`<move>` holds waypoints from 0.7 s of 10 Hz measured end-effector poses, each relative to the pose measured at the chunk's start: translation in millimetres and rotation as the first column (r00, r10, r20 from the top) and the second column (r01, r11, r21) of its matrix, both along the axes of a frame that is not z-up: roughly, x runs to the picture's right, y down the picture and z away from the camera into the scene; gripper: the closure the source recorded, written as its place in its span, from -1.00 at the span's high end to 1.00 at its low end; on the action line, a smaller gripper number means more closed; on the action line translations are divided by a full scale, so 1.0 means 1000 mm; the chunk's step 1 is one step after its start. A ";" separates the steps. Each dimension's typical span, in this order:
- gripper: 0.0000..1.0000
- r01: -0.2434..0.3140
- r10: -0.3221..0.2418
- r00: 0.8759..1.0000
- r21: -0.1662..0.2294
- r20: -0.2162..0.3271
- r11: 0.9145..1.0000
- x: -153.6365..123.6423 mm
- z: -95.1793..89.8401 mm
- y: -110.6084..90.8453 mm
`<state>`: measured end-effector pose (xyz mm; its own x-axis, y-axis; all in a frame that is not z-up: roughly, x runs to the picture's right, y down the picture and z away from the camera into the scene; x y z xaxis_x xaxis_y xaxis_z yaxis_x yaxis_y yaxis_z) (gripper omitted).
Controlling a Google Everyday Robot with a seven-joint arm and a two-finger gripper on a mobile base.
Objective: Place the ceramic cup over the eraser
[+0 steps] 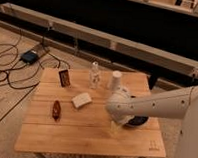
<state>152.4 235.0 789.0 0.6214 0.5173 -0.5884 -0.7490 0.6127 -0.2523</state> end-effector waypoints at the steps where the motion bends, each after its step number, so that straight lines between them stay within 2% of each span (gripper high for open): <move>1: 0.60 0.000 0.000 1.000 0.000 0.000 1.000 0.000 0.000 0.000; 7: 0.60 0.000 0.000 1.000 0.000 0.000 1.000 0.000 0.000 0.000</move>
<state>152.4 235.0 789.0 0.6214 0.5173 -0.5884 -0.7490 0.6127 -0.2523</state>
